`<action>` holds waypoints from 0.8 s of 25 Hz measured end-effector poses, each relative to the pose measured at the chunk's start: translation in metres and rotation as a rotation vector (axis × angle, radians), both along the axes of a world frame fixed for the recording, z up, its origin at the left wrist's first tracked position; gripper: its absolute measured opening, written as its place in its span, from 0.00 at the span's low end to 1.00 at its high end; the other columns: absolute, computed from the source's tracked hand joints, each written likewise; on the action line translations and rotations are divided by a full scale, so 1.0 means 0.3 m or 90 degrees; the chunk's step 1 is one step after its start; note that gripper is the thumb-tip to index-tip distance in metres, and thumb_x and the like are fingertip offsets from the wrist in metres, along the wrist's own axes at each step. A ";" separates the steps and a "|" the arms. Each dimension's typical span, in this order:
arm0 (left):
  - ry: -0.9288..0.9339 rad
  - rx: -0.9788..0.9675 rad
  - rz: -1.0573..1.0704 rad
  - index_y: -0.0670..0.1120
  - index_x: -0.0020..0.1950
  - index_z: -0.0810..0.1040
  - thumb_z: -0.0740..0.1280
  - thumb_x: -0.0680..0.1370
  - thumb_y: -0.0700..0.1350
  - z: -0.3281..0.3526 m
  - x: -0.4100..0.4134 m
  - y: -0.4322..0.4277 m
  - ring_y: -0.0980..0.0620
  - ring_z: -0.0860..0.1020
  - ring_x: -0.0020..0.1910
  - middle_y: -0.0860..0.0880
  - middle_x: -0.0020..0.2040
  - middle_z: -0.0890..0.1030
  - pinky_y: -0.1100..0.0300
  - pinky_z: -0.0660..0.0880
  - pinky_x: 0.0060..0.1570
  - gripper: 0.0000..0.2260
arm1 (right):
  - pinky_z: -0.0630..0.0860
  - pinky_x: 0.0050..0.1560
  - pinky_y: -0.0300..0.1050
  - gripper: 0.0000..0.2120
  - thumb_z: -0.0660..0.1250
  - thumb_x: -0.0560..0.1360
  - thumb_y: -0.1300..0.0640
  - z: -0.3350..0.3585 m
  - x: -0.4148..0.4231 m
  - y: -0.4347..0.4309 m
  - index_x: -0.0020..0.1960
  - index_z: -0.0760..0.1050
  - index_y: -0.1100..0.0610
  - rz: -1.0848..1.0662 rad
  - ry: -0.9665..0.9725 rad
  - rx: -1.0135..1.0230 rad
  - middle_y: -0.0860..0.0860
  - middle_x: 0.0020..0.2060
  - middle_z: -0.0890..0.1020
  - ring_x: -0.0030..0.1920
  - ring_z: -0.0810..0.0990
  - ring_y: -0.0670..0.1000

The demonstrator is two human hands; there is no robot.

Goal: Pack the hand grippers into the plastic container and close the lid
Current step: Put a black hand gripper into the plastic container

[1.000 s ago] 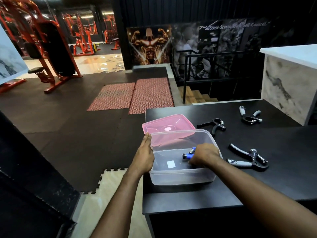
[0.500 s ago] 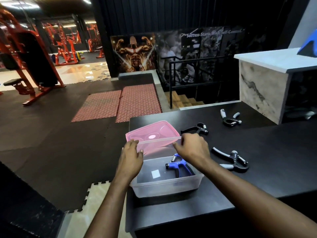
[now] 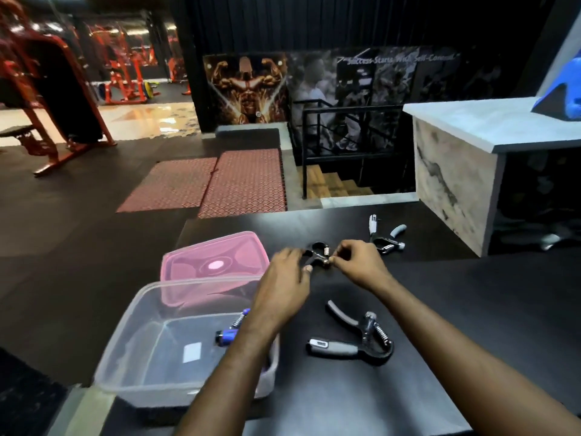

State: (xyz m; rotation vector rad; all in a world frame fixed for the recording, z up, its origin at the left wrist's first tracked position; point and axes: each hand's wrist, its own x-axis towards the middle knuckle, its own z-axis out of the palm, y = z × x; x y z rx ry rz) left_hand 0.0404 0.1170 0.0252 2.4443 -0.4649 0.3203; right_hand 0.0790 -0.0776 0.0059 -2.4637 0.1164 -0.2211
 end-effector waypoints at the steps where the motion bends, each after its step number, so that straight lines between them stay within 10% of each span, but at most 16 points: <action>1: 0.010 -0.005 0.025 0.43 0.64 0.75 0.63 0.77 0.43 -0.020 0.011 -0.065 0.43 0.74 0.61 0.43 0.60 0.78 0.51 0.69 0.64 0.15 | 0.78 0.46 0.49 0.07 0.74 0.70 0.52 -0.023 0.037 -0.038 0.41 0.82 0.56 0.033 0.005 0.007 0.52 0.38 0.86 0.43 0.83 0.53; 9: 0.174 0.018 0.385 0.38 0.73 0.65 0.59 0.79 0.42 -0.283 0.052 -0.238 0.43 0.64 0.72 0.40 0.71 0.70 0.53 0.59 0.73 0.22 | 0.76 0.53 0.45 0.16 0.76 0.67 0.56 -0.137 0.311 -0.109 0.54 0.82 0.54 0.332 0.049 -0.053 0.52 0.50 0.84 0.53 0.81 0.54; 20: 0.166 0.180 0.390 0.40 0.80 0.49 0.49 0.82 0.49 -0.423 0.086 -0.174 0.47 0.46 0.80 0.42 0.81 0.48 0.51 0.43 0.78 0.28 | 0.58 0.73 0.55 0.56 0.80 0.60 0.36 -0.143 0.527 0.110 0.80 0.56 0.47 0.659 0.129 -0.316 0.48 0.78 0.64 0.77 0.62 0.53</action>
